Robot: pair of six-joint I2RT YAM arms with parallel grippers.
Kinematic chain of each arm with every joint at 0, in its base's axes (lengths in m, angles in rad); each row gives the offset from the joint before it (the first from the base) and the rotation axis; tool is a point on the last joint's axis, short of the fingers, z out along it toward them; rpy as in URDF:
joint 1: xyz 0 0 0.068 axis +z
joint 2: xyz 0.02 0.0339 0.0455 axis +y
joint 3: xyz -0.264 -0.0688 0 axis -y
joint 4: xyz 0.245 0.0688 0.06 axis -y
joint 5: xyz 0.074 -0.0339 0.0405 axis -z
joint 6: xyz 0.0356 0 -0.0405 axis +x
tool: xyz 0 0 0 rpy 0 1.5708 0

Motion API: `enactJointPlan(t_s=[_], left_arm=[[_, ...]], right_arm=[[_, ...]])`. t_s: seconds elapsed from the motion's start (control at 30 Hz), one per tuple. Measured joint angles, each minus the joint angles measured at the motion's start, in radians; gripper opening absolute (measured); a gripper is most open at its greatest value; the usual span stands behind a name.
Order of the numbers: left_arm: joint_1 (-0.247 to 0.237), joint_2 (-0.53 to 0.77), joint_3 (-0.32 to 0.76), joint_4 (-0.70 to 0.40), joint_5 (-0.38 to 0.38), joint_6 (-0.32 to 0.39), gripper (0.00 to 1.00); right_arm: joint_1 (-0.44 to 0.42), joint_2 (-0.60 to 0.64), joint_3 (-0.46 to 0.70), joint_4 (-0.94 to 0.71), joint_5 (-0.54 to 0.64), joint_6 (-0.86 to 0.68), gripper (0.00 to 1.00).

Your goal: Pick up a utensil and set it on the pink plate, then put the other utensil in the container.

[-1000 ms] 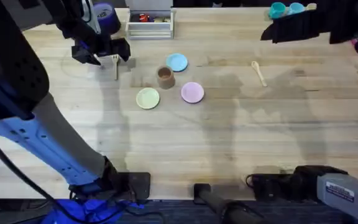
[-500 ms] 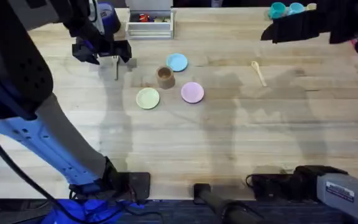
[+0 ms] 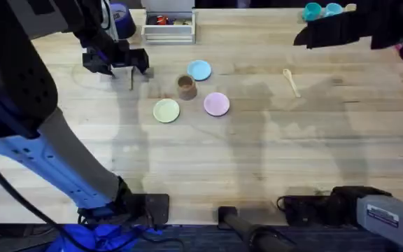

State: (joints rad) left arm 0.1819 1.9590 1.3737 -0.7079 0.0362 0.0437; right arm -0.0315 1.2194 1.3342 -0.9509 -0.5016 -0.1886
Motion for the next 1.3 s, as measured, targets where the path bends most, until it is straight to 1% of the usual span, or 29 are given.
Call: enactJointPlan(t_s=[0.17, 0.37, 0.4, 0.47, 0.5, 0.63, 0.77, 0.9, 1.0, 1.3], left_arm=[[0.000, -0.001, -0.002, 0.002, 0.002, 0.000, 0.951], [0.000, -0.001, -0.002, 0.002, 0.004, 0.000, 0.856], [0.000, -0.001, -0.002, 0.002, 0.004, 0.000, 0.823], [0.000, -0.001, -0.002, 0.002, 0.005, 0.000, 0.727], [0.000, -0.001, -0.002, 0.002, 0.006, -0.002, 0.662], [0.000, -0.001, -0.002, 0.003, 0.013, -0.005, 0.460], [0.000, -0.001, -0.002, 0.003, 0.020, -0.008, 0.326], [-0.003, -0.001, -0.002, 0.002, 0.042, -0.008, 0.115], [-0.004, -0.001, -0.002, 0.002, 0.043, -0.008, 0.087], [-0.004, -0.001, -0.002, 0.002, 0.044, -0.008, 0.072]], right_arm=[[0.000, 0.000, 0.000, 0.000, 0.000, 0.000, 0.997], [0.000, 0.000, 0.000, -0.001, 0.000, 0.000, 0.996], [0.000, 0.000, 0.000, -0.001, 0.000, 0.000, 0.996], [0.000, 0.000, 0.000, -0.003, 0.000, 0.000, 0.997], [0.000, 0.000, 0.000, -0.005, 0.000, 0.000, 0.997], [0.000, 0.000, 0.000, -0.010, 0.000, 0.000, 0.996], [0.000, 0.000, 0.000, -0.012, 0.000, 0.000, 0.996], [0.000, 0.000, 0.000, -0.012, 0.000, 0.000, 0.997], [0.000, 0.000, 0.000, -0.012, 0.000, 0.000, 0.996], [0.000, 0.000, 0.000, -0.012, 0.000, 0.000, 0.996]])
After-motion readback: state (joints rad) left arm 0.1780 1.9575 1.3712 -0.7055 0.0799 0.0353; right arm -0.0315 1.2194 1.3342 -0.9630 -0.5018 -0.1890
